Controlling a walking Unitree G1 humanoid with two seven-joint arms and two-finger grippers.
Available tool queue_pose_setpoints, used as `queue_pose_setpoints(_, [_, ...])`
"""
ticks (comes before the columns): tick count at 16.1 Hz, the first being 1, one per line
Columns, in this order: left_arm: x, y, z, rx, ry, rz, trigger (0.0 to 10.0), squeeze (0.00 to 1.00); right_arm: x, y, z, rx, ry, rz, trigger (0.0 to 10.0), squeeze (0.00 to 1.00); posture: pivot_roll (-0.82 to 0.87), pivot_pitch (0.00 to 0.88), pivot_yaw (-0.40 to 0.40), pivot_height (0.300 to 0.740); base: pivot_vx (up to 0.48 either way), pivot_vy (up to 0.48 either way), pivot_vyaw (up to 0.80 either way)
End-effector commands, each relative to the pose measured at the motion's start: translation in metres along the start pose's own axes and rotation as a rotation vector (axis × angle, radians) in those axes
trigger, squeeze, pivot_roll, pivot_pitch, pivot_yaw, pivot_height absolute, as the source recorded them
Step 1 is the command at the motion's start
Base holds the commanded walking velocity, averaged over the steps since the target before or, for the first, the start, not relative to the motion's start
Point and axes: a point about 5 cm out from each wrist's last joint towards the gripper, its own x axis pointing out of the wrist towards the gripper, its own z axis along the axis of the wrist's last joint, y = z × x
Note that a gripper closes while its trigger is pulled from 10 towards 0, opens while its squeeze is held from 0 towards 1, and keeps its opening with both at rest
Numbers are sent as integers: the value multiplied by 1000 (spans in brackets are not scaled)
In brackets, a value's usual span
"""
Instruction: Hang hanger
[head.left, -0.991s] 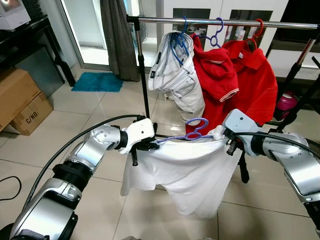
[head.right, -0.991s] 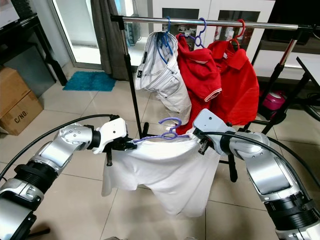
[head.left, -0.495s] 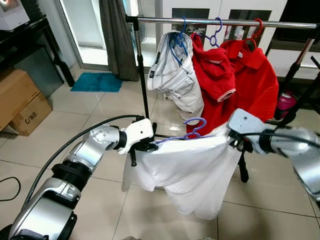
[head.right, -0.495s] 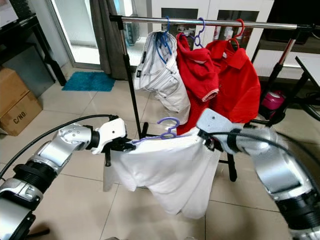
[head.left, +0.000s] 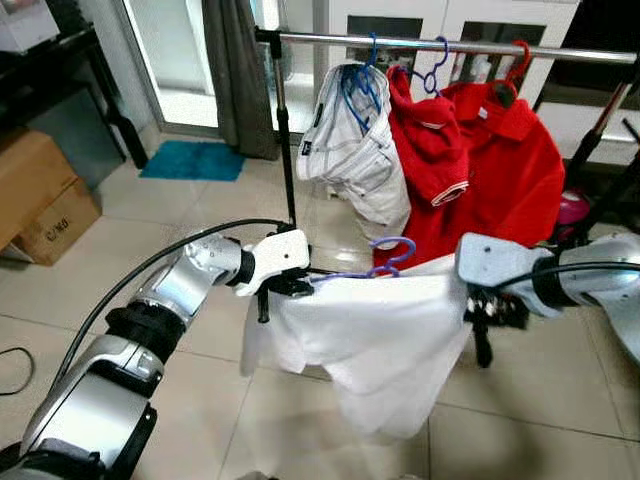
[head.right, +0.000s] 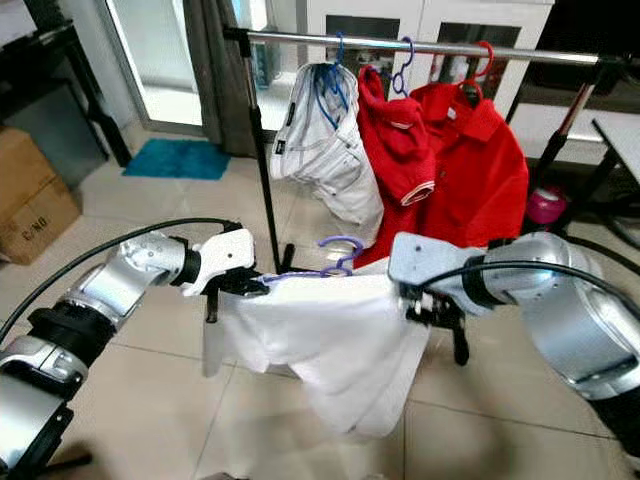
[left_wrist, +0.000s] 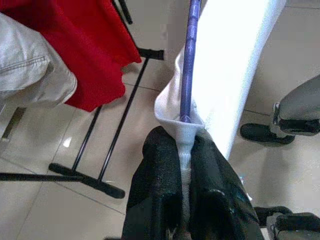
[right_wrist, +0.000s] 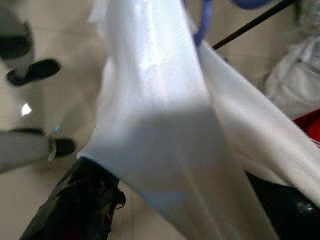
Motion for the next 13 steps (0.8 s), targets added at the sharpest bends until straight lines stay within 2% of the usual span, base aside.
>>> queue_pose_setpoints(1, [-6,7,8,29,11,6,0,0,-5,-1,6,-29,-11,18,10000,1000,-275,0,6,740,0,0,0])
queue_pose_setpoints(4, [2,0,13,57,20,-75,0,0,-6,-7,17,-47,-49,23,10000,1000,-281,0,1,740,0,0,0])
queue_pose_setpoints(6, [4,1,14,58,24,-73,0,0,-6,-15,21,-59,-60,-40,10000,1000,-286,0,3,740,0,0,0])
queue_pose_setpoints(8, [4,2,16,55,20,-68,0,0,-8,-19,13,-86,11,-80,10000,965,-290,0,4,740,0,0,0])
queue_pose_setpoints(9, [4,3,17,54,17,-64,0,0,-8,-22,13,-87,5,-100,10000,961,-291,0,4,740,0,0,0])
queue_pose_setpoints(10, [4,4,17,52,13,-55,0,0,-8,-26,19,-43,-61,-125,10000,980,-291,0,4,740,0,0,0])
queue_pose_setpoints(11, [4,5,18,47,0,-40,0,0,-9,-30,17,-32,-48,-152,10000,1000,-291,0,5,740,0,0,0])
queue_pose_setpoints(12, [2,5,17,45,2,-41,0,0,-9,-23,6,-66,36,-93,10000,1000,-287,0,8,740,0,0,0])
queue_pose_setpoints(13, [1,5,16,42,5,-41,0,0,-8,-15,0,-79,72,-30,10000,1000,-287,0,8,740,0,0,0])
